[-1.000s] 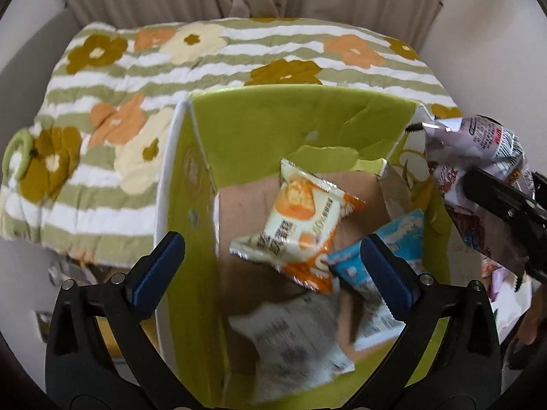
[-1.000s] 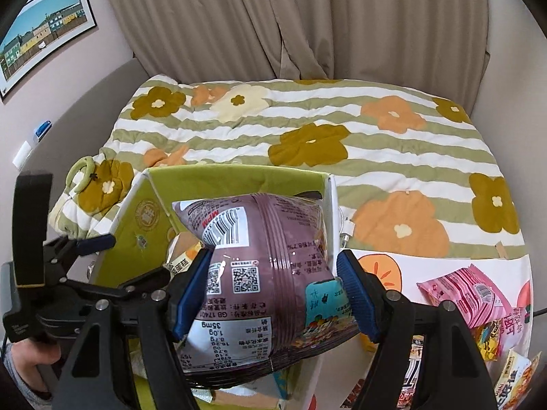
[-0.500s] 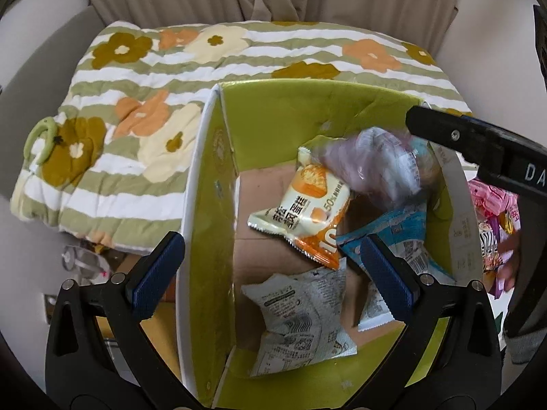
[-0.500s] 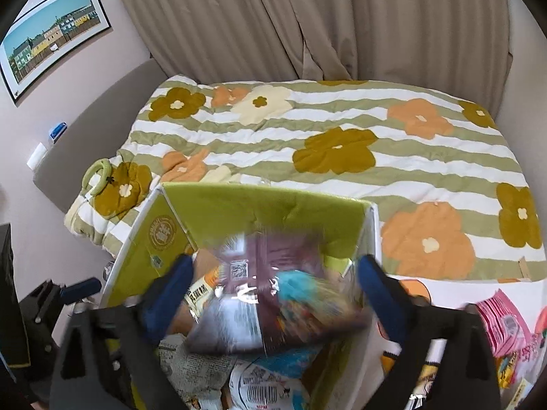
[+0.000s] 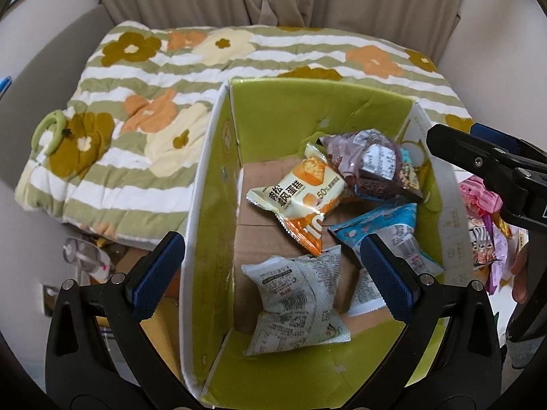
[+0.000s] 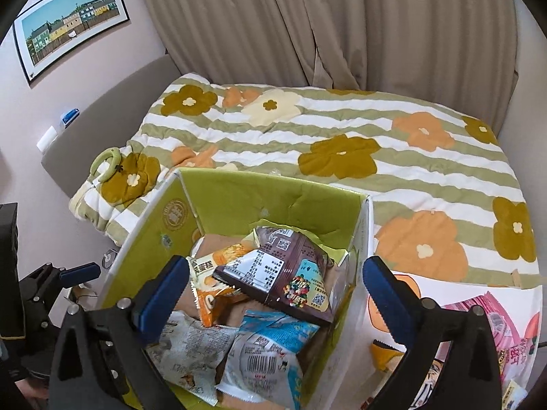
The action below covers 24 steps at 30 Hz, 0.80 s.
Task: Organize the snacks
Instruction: 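Move both tools back over the remaining snack bags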
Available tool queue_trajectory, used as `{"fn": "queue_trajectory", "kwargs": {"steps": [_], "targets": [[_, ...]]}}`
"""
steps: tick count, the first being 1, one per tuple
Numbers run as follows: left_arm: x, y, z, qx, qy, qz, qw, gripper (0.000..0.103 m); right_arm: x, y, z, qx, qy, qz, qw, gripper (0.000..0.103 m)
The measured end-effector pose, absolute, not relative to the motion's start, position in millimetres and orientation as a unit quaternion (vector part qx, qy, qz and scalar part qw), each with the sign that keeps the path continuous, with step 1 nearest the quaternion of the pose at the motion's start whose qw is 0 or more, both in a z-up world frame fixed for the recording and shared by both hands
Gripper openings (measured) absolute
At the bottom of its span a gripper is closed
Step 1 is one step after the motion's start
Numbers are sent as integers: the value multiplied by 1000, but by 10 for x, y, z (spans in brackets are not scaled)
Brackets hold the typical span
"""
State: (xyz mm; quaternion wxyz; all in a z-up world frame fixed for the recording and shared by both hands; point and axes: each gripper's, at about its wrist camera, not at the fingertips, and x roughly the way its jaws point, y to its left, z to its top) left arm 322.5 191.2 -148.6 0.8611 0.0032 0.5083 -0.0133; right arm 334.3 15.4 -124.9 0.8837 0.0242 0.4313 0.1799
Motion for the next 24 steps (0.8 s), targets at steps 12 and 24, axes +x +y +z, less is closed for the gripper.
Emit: {"fn": "queue_trajectory", "kwargs": {"steps": [12, 24], "targets": [[2703, 1895, -902, 1, 449, -11, 893, 102, 2759, 58, -784, 20, 390, 160, 906, 101], [2347, 1282, -723, 12, 418, -98, 903, 102, 1988, -492, -483, 26, 349, 78, 933, 101]]}}
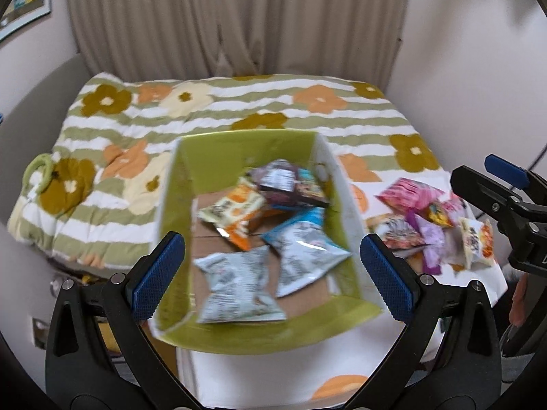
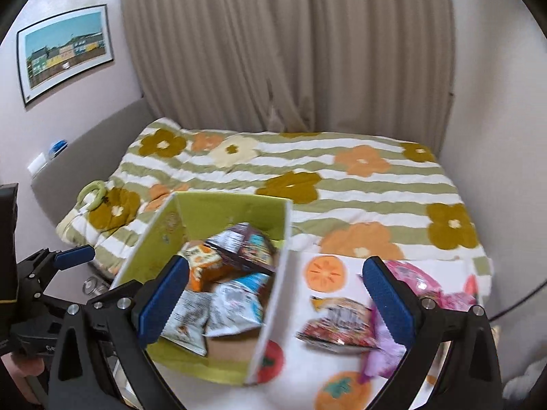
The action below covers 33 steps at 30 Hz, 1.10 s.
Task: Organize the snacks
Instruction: 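Move both tools back over the remaining snack bags, then grasp the purple bag with the left tool while the right tool grasps the Oishi stick bag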
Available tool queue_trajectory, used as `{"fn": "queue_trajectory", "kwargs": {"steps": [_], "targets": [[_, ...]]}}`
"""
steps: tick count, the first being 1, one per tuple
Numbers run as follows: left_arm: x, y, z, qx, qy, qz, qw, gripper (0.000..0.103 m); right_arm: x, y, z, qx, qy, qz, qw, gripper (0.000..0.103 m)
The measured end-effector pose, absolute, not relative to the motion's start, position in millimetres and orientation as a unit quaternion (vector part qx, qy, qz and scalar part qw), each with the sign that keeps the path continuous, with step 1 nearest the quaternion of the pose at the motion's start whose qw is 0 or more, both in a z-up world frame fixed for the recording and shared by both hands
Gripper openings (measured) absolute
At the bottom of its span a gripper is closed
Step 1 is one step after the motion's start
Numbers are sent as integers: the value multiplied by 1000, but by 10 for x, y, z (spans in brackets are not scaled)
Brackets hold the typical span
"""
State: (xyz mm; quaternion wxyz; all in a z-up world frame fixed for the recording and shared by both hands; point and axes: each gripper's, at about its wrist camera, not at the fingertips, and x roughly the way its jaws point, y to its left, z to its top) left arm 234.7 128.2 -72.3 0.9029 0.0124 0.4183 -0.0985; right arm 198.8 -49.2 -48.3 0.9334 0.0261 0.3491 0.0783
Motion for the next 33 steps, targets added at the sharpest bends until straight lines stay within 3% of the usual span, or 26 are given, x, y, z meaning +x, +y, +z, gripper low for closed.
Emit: {"fn": "queue_trajectory", "kwargs": {"steps": [16, 33], "targets": [[2168, -307, -1085, 1, 467, -141, 873, 102, 1395, -2247, -655, 13, 369, -14, 929, 101], [2352, -1314, -2336, -76, 548, -138, 821, 102, 1371, -3373, -1726, 77, 461, -11, 884, 101]]}}
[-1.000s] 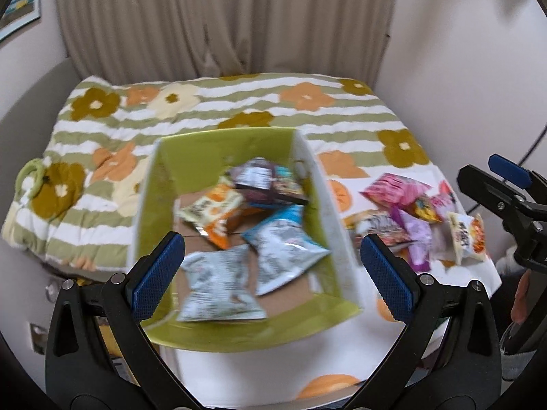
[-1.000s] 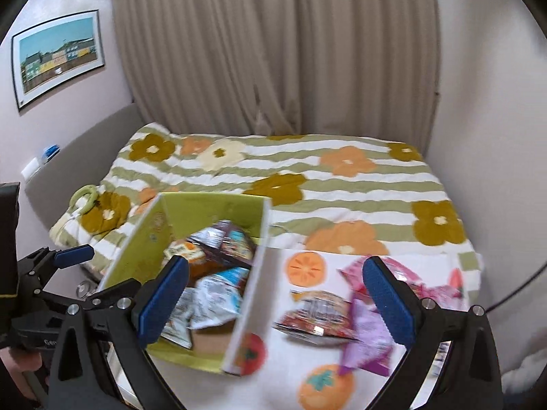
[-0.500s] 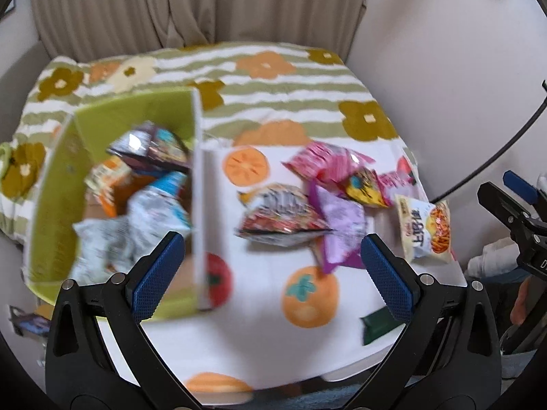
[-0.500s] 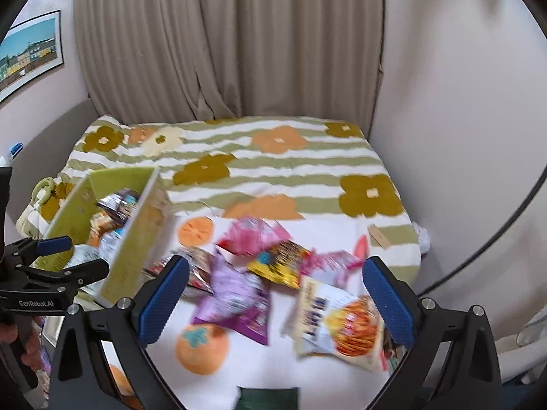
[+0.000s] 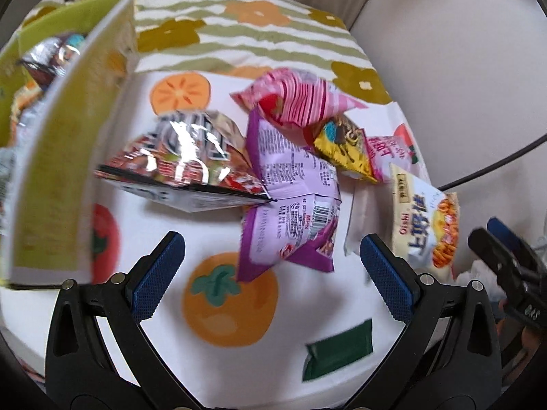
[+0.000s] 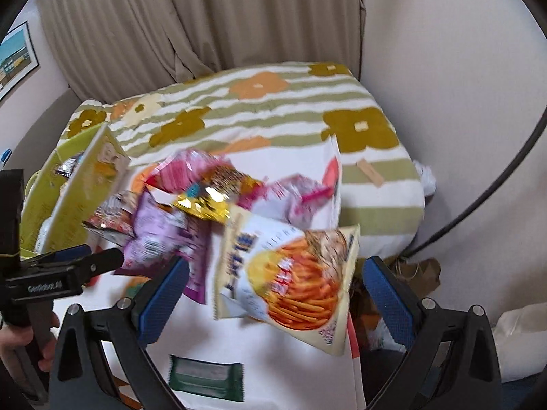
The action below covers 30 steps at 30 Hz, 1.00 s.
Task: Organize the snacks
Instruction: 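Grasp the purple bag with the left tool while the right tool grasps the Oishi stick bag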
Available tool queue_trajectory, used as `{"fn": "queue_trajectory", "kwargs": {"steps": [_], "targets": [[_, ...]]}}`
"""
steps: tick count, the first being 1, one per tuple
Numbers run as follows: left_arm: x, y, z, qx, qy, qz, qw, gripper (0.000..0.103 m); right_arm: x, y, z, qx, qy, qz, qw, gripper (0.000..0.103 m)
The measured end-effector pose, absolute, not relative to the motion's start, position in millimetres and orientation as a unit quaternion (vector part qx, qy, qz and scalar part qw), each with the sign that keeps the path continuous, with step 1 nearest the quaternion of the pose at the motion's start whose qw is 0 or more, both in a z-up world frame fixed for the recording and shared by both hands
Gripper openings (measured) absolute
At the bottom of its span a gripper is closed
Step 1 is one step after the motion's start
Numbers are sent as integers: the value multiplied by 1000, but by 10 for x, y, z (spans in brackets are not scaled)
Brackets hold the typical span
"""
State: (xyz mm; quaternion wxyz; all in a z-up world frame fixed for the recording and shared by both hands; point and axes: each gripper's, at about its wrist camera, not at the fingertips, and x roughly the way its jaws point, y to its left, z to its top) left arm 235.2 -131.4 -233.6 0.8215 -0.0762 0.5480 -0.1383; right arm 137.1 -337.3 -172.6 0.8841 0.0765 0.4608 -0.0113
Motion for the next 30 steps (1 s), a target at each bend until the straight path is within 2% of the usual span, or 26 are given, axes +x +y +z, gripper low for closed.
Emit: {"fn": "queue_trajectory", "kwargs": {"steps": [14, 15, 16, 17, 19, 22, 26, 30], "targets": [[2643, -1632, -2802, -58, 556, -127, 819, 101, 1438, -3715, -2199, 135, 464, -6, 875, 101], [2651, -1644, -2822, -57, 557, -128, 819, 99, 1464, -3726, -2226, 139, 465, -2, 874, 101], [2658, -1657, -2845, -59, 558, -133, 817, 92, 1476, -3734, -2242, 142, 465, 1, 874, 101], [2662, -1668, -2864, -61, 559, -138, 815, 79, 1491, -3737, -2253, 146, 464, 3, 874, 101], [2653, -1693, -2878, -54, 558, -141, 816, 78, 1519, -3754, -2275, 158, 460, 11, 874, 101], [2636, -1713, -2861, -48, 553, -153, 818, 65, 1562, -3731, -2314, 161, 460, 24, 873, 101], [2600, -1720, -2822, -38, 549, -156, 820, 58, 1589, -3645, -2332, 151, 459, 34, 875, 101], [2550, -1749, -2783, -24, 545, -157, 823, 57, 1597, -3574, -2336, 137, 459, 39, 877, 101]]}}
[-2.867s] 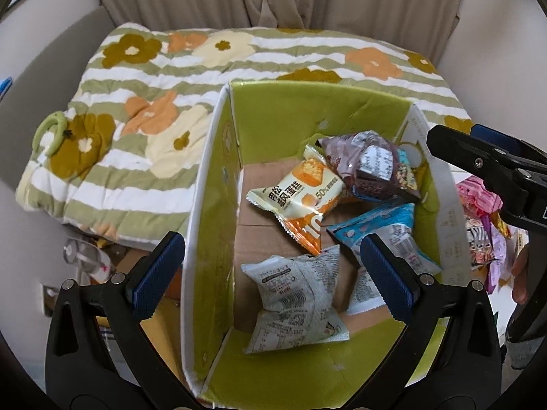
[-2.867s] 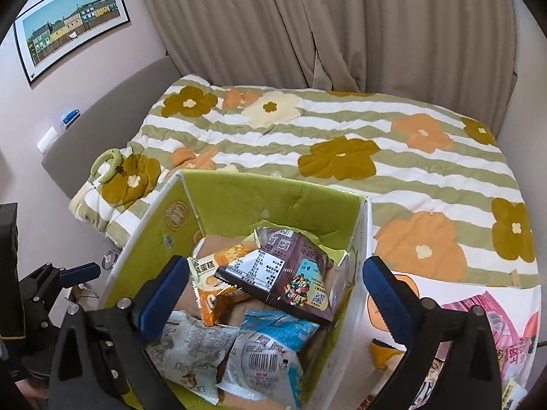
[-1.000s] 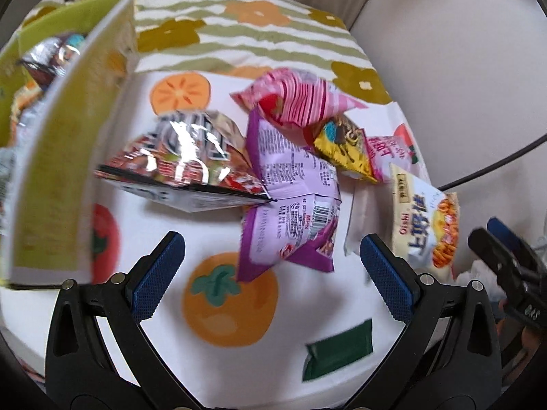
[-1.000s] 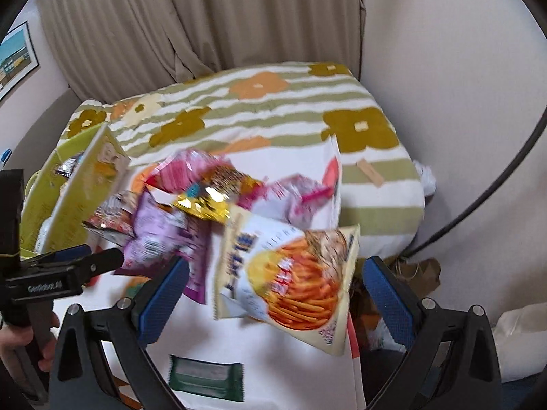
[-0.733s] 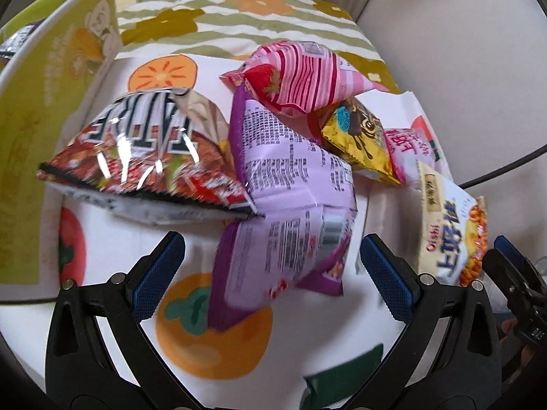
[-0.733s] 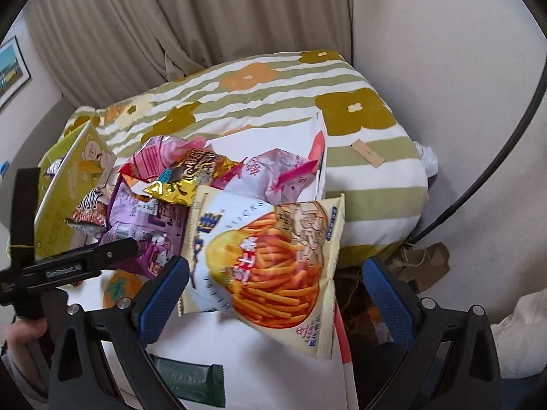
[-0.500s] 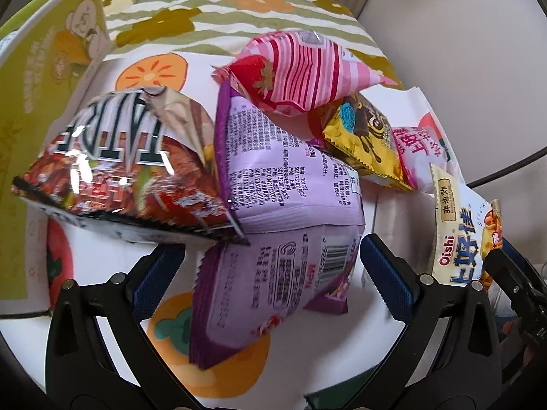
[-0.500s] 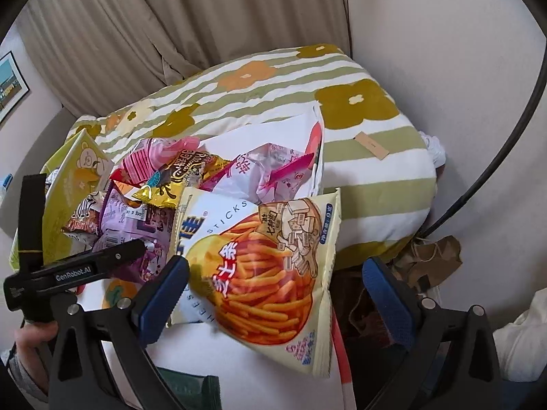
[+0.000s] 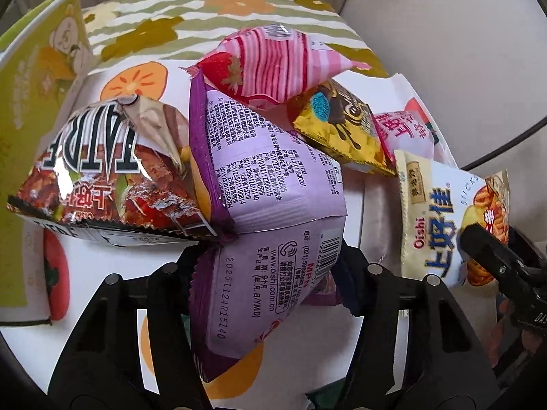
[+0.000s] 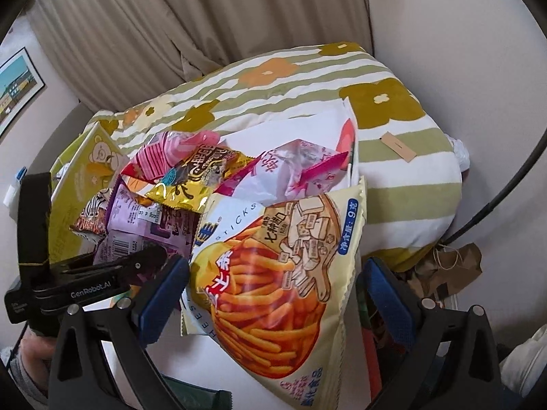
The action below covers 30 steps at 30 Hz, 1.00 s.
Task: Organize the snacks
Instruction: 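Grasp the purple bag with the left tool while the right tool grasps the Oishi stick bag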
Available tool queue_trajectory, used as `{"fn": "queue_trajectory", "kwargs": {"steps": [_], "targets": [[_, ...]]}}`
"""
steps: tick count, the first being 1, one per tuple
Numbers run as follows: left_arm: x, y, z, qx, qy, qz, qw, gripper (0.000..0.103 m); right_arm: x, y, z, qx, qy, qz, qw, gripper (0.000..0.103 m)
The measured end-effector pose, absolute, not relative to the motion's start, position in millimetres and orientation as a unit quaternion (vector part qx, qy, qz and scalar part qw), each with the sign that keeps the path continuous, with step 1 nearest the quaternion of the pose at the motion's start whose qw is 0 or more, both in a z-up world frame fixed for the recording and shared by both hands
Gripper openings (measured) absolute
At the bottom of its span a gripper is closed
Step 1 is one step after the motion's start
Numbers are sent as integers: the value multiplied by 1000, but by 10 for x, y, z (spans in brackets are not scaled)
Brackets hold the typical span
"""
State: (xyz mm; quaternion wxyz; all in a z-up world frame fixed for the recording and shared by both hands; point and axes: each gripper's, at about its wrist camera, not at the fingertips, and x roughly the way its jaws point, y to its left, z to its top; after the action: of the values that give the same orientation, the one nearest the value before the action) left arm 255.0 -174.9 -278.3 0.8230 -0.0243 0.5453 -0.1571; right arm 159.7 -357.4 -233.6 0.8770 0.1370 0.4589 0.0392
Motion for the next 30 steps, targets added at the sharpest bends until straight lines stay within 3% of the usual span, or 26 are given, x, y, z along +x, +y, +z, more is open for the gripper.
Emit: {"fn": "queue_trajectory", "kwargs": {"steps": [3, 8, 14, 30], "targets": [[2473, -1790, -2738, -12, 541, -161, 825, 56, 1581, -3534, -2308, 119, 454, 34, 882, 98], [2347, -1814, -2661, 3, 536, -165, 828, 56, 1537, -3510, -2256, 102, 451, 27, 886, 66], [2209, -1730, -2498, 2, 527, -165, 834, 56, 1466, -3495, -2190, 101, 446, 35, 889, 53], [1889, -1608, -1828, -5, 483, -167, 860, 56, 1243, -3443, -1643, 114, 406, 55, 905, 51]]}}
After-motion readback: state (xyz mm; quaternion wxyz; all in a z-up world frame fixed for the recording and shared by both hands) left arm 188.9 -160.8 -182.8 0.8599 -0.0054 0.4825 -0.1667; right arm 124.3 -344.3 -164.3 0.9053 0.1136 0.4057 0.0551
